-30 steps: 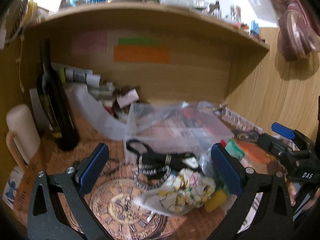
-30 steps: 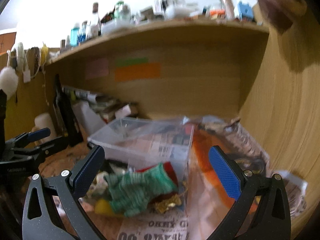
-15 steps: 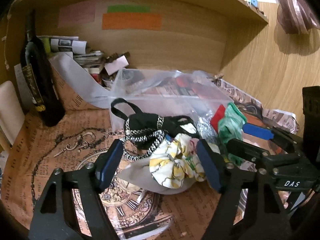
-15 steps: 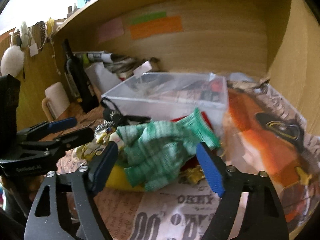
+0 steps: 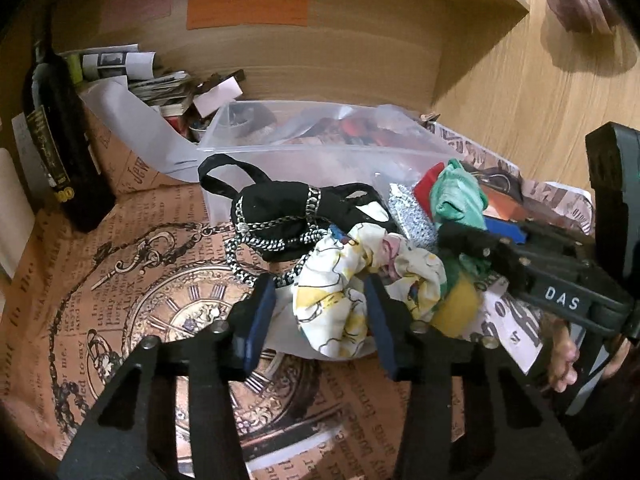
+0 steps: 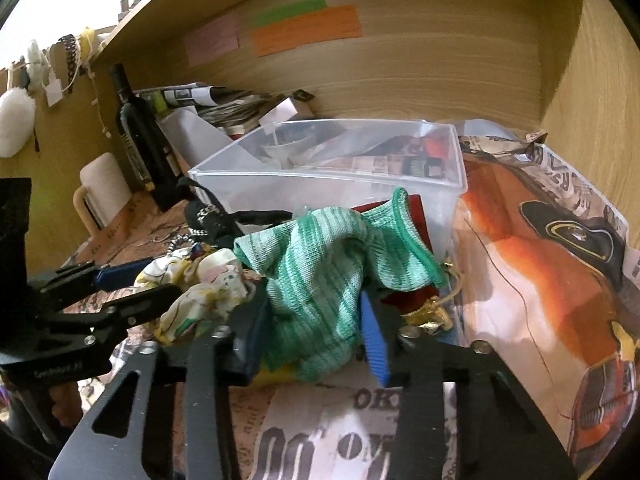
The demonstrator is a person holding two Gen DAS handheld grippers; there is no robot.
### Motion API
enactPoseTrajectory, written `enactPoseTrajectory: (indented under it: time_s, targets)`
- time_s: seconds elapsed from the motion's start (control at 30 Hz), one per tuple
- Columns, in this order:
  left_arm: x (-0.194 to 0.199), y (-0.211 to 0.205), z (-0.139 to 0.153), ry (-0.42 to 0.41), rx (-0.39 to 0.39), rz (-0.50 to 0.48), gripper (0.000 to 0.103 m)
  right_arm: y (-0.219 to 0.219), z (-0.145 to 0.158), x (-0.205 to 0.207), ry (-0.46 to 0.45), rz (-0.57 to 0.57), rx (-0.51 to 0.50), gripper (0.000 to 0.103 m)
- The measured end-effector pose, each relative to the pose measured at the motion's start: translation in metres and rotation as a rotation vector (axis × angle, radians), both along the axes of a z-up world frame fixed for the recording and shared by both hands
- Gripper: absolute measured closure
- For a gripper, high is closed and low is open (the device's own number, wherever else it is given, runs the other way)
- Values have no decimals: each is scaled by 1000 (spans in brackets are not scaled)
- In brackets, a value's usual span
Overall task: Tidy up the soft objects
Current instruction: 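Grasp the floral scrunchie with the left tool while the right tool grasps the green knit glove, then carry both items over the clear box and open both tools to drop them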
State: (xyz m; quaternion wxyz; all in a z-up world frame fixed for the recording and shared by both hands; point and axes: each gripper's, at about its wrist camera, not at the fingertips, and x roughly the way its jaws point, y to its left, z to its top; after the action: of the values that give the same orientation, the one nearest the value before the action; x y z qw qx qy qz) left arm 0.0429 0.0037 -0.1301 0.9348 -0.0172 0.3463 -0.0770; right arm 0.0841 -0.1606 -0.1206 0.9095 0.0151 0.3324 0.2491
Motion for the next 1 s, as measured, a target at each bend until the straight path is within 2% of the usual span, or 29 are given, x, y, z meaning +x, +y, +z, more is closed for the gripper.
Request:
enactPoseTrajectory:
  time_s: [0.13, 0.33, 0.4, 0.43, 0.6, 0.8, 1.0]
  targets:
    - [1, 2, 8, -8, -1, -15, 69, -4, 2, -1, -15, -10, 15, 76]
    - [15, -9, 1, 36, 64, -53, 70, -8, 9, -5, -41, -11, 36, 77]
    - [18, -8, 1, 32, 56, -46, 75, -8, 11, -7, -57, -12, 37, 77]
    - [18, -7, 2, 18, 51, -40, 81, -9, 12, -7, -65, -14, 35, 77]
    - [16, -8, 11, -38, 60, -26, 90, -15, 21, -10, -100, -23, 45, 77]
    - [5, -6, 34, -111, 33, 8, 91, -22, 35, -12, -154, -43, 56, 77]
    - [11, -1, 63, -191, 52, 45, 92, -24, 49, -6, -206, -55, 66, 77]
